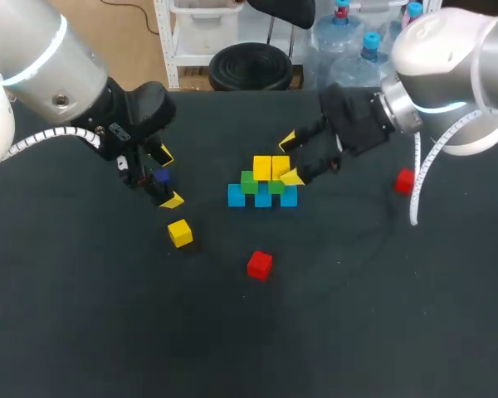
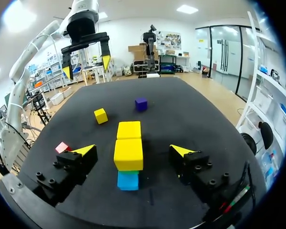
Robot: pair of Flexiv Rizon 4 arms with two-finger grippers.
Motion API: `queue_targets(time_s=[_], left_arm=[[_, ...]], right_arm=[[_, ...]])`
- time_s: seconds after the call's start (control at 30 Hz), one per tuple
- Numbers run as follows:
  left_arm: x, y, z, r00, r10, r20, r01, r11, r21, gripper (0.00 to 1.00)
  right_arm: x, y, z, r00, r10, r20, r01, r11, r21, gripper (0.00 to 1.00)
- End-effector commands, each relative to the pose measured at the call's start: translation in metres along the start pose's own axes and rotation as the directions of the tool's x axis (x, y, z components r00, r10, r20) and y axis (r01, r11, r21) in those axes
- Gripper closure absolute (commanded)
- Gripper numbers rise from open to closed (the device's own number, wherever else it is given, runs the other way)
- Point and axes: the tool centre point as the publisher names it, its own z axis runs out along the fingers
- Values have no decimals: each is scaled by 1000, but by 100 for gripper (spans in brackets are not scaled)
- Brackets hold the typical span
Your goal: Place the blue cubes, place green cubes on the blue cubes, place the yellow cubes on the green cubes, then place the red cubes on the yellow cubes, and place purple cube on the red cubes.
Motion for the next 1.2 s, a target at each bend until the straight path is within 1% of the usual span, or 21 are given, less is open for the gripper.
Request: queue_targets(time_s=[0.03,0.17,0.27,0.5,0.63,0.83,1.03,1.1,1.2], left_arm=[[0,0,0,1000,0,-1,0,1000,0,0],[0,0,0,1000,0,-1,0,1000,0,0],[0,0,0,1000,0,-1,0,1000,0,0],[0,0,0,1000,0,-1,0,1000,0,0],[0,0,0,1000,0,-1,0,1000,0,0],[0,0,0,1000,0,-1,0,1000,0,0],[0,0,0,1000,0,-1,0,1000,0,0],[0,0,0,1000,0,-1,0,1000,0,0],[0,0,0,1000,0,-1,0,1000,0,0]], right_arm=[[-5,2,-12,1000,-2,-3,2,1000,12,0],[-11,3,-29,1000,-3,8,3,999,32,0],[-14,6,-44,999,-2,33,1,999,47,0],[-14,17,-81,996,0,87,-6,997,75,0],[-10,23,-104,993,-5,118,-6,996,91,0],[1,33,-131,981,1,194,-23,994,109,0],[10,43,-147,965,0,262,-27,995,99,0],[14,46,-152,964,0,265,-26,995,97,0],[21,50,-158,959,0,283,-22,997,75,0]])
